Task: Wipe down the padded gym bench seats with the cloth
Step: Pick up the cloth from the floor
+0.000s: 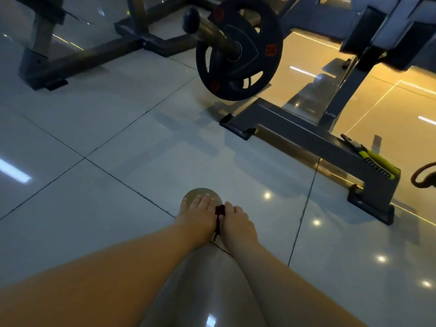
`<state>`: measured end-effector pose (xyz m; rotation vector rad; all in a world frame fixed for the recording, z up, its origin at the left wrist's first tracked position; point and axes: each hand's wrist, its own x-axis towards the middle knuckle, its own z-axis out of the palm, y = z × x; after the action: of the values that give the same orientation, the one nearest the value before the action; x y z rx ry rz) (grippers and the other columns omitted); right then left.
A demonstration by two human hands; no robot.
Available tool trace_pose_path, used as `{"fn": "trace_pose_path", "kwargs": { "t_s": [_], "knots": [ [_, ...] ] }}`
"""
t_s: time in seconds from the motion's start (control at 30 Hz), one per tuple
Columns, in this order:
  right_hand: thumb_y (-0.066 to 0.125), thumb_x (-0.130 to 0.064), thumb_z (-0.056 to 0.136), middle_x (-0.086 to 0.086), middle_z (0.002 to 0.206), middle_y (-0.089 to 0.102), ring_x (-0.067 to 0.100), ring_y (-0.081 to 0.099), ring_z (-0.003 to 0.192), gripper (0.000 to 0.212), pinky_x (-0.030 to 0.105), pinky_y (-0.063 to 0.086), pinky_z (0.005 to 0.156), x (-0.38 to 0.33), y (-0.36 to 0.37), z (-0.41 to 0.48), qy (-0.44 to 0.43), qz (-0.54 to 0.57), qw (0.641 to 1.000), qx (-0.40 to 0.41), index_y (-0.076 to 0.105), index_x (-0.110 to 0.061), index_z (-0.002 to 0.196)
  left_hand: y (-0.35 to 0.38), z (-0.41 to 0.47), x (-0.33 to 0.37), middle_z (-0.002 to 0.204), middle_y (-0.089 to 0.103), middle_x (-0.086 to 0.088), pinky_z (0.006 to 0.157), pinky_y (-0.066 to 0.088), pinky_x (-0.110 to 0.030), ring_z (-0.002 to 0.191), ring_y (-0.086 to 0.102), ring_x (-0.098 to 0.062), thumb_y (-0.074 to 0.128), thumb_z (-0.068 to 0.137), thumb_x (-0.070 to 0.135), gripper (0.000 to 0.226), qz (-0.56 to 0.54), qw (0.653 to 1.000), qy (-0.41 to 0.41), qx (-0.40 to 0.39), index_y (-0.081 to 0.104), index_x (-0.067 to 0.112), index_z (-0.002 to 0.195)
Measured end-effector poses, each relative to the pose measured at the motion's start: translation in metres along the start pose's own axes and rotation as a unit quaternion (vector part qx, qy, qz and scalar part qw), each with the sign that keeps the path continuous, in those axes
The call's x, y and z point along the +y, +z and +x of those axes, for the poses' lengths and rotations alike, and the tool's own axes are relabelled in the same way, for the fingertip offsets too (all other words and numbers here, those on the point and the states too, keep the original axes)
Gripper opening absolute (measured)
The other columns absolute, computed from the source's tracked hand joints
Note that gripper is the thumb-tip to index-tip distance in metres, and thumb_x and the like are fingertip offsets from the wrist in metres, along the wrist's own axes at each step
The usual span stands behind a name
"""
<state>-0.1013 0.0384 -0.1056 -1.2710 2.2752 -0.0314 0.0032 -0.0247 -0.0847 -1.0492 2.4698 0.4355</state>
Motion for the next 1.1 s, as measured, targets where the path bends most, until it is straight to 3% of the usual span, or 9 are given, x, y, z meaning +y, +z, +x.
{"fn": "trace_pose_path", "kwargs": {
  "t_s": [0.13, 0.23, 0.53, 0.67, 0.73, 0.83, 0.9, 1.0, 1.1],
  "knots": [
    [0.044, -0.028, 0.106, 0.012, 0.134, 0.045, 0.03, 0.048, 0.122, 0.035, 0.04, 0.045, 0.098, -0.011, -0.004, 0.007, 0.034, 0.028, 0.999, 0.008, 0.042, -0.009, 0.134, 0.004, 0.011, -0.001, 0.167, 0.0, -0.009, 0.123, 0.002, -0.055, 0.154, -0.001, -0.027, 0.026, 0.107, 0.03, 0.061, 0.019, 1.0, 0.01, -0.013, 0.001, 0.009, 0.158],
    [0.056, -0.016, 0.098, 0.015, 0.133, 0.043, 0.031, 0.048, 0.123, 0.04, 0.036, 0.046, 0.1, -0.018, -0.009, 0.003, 0.029, 0.03, 0.999, -0.001, 0.044, -0.004, 0.134, 0.005, 0.01, 0.0, 0.167, 0.001, -0.009, 0.123, 0.003, -0.054, 0.154, 0.001, -0.027, 0.041, 0.103, 0.027, 0.071, 0.035, 0.999, 0.017, -0.023, 0.0, 0.01, 0.158],
    [0.041, -0.015, 0.097, 0.008, 0.117, 0.054, 0.027, 0.055, 0.105, 0.021, 0.045, 0.051, 0.091, -0.022, -0.024, -0.006, -0.016, 0.19, 0.981, 0.047, 0.052, -0.01, 0.115, -0.003, 0.008, -0.022, 0.165, 0.015, 0.003, 0.124, 0.0, -0.047, 0.153, 0.01, -0.017, 0.052, 0.099, 0.024, 0.079, -0.037, 0.996, 0.051, 0.067, -0.001, 0.021, 0.159],
    [0.041, -0.009, 0.093, -0.001, 0.105, 0.06, 0.015, 0.058, 0.092, 0.019, 0.032, 0.049, 0.078, -0.021, -0.033, -0.017, -0.044, 0.267, 0.961, 0.051, 0.055, -0.02, 0.101, -0.01, 0.01, -0.02, 0.149, 0.043, 0.005, 0.124, 0.008, -0.039, 0.141, 0.034, -0.014, 0.054, 0.096, 0.024, 0.057, -0.1, 0.986, 0.065, 0.114, 0.033, 0.025, 0.149],
    [0.041, -0.009, 0.09, -0.002, 0.101, 0.061, 0.013, 0.058, 0.09, 0.022, 0.036, 0.052, 0.078, -0.02, -0.036, -0.022, -0.053, 0.289, 0.953, 0.069, 0.057, -0.023, 0.097, -0.012, 0.012, -0.021, 0.13, 0.055, 0.005, 0.123, 0.011, -0.038, 0.127, 0.047, -0.014, 0.05, 0.098, 0.026, 0.035, -0.114, 0.982, 0.062, 0.14, 0.048, 0.027, 0.132],
    [0.039, -0.01, 0.095, 0.002, 0.125, 0.057, 0.017, 0.054, 0.114, 0.036, 0.041, 0.049, 0.098, -0.018, -0.04, -0.024, -0.079, 0.259, 0.959, 0.078, 0.057, -0.021, 0.124, -0.016, 0.013, -0.026, 0.116, 0.062, 0.003, 0.119, 0.02, -0.036, 0.111, 0.056, -0.017, 0.043, 0.102, 0.027, 0.02, -0.146, 0.975, 0.066, 0.156, 0.053, 0.023, 0.12],
    [0.041, -0.009, 0.101, 0.005, 0.14, 0.047, 0.02, 0.045, 0.129, 0.045, 0.038, 0.041, 0.109, -0.015, -0.04, -0.023, -0.097, 0.235, 0.963, 0.088, 0.044, -0.016, 0.146, -0.021, 0.013, -0.029, 0.112, 0.064, -0.003, 0.1, 0.036, -0.032, 0.101, 0.056, -0.021, 0.046, 0.102, 0.026, 0.018, -0.18, 0.967, 0.068, 0.168, 0.054, 0.018, 0.116],
    [0.04, -0.013, 0.106, 0.005, 0.14, 0.044, 0.02, 0.047, 0.127, 0.047, 0.036, 0.042, 0.11, -0.018, -0.043, -0.025, -0.103, 0.259, 0.952, 0.125, 0.038, -0.021, 0.152, -0.031, 0.007, -0.027, 0.107, 0.06, -0.004, 0.077, 0.046, -0.028, 0.089, 0.057, -0.018, 0.049, 0.102, 0.029, 0.016, -0.269, 0.943, 0.062, 0.185, 0.053, 0.019, 0.112],
    [0.039, -0.019, 0.107, 0.001, 0.141, 0.043, 0.013, 0.047, 0.127, 0.043, 0.027, 0.04, 0.108, -0.034, -0.062, -0.039, -0.067, 0.358, 0.92, 0.144, 0.038, -0.02, 0.15, -0.053, -0.017, -0.017, 0.099, 0.059, 0.002, 0.067, 0.04, -0.013, 0.082, 0.057, -0.011, 0.047, 0.103, 0.031, 0.016, -0.342, 0.914, 0.055, 0.212, 0.055, 0.02, 0.111]
  ]
}}
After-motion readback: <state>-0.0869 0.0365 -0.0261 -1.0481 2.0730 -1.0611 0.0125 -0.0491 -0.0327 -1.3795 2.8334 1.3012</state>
